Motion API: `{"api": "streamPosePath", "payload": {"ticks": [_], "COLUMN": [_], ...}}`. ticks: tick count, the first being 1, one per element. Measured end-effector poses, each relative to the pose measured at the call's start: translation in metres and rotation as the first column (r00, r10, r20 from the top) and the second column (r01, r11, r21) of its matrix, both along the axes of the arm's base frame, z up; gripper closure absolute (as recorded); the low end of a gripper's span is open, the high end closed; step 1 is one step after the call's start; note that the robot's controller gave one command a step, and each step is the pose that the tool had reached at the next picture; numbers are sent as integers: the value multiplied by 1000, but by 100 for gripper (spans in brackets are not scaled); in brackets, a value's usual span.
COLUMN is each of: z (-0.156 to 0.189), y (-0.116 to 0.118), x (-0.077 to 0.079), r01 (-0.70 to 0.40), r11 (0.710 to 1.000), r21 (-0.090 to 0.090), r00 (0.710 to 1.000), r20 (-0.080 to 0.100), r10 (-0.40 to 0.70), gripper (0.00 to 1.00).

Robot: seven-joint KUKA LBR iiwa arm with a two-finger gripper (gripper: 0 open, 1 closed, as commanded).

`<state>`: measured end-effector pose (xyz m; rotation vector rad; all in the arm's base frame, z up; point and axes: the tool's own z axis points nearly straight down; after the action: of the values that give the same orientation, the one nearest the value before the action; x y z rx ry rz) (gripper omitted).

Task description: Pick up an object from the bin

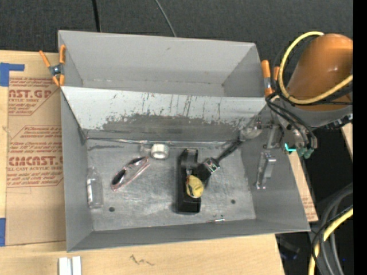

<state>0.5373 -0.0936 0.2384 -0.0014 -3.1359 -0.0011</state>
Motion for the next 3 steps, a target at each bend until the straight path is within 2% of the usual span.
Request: {"api": "streamPosePath", "payload": {"ticks": [1,2,3], "z": [4,-33,-60], "y": [0,2,6], "x": [2,24,42], "r01": [-1,-49,-136], "r11": [1000,999,991], "r21": [-1,-3,1], "r00": [1000,999,991], "r20": [8,18,1], "r10": [1,49,136], "gripper": [0,0,0]}}
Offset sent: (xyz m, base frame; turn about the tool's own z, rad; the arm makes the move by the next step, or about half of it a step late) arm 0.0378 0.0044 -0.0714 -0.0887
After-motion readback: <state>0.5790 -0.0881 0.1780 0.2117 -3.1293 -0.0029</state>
